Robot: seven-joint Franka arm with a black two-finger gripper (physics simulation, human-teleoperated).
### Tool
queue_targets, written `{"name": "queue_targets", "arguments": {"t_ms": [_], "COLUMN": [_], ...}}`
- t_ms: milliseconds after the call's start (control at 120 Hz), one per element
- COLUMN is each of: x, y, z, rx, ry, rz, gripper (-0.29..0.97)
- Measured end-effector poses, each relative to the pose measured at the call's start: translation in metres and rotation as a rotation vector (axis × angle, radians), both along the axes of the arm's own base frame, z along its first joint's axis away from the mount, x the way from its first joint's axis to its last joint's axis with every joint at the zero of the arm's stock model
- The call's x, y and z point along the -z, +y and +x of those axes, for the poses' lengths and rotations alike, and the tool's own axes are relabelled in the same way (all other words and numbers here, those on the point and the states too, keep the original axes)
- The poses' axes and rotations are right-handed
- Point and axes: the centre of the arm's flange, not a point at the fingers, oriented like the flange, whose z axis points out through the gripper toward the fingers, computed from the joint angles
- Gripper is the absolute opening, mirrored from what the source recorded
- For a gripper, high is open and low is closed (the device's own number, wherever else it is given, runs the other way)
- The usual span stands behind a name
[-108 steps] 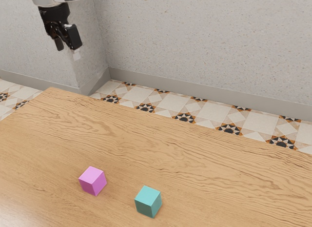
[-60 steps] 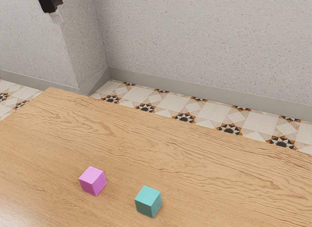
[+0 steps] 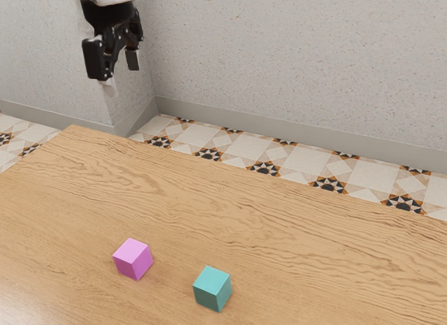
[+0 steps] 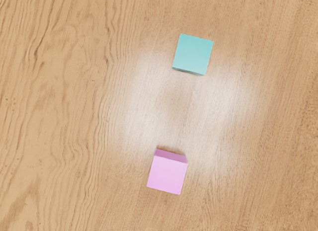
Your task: Pick up the blue block with one arm, and put the blue block on the pink block with one arm
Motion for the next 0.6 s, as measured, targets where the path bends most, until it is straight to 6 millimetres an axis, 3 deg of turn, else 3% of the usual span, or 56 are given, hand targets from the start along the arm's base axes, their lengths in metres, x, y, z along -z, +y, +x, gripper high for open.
{"name": "queue_targets", "arguments": {"t_ms": [100, 275, 375, 600], "x": [0.070, 0.153, 0.186, 0.235], "y": [-0.030, -0.077, -0.101, -0.117], "z": [-0.013, -0.019, -0.023, -0.030], "rx": [0.078, 0.200, 0.258, 0.309], "ry": [0.063, 0.079, 0.066, 0.043], "rz": [0.016, 0.000, -0.022, -0.051], "gripper": [0.68, 0.68, 0.68, 0.68]}}
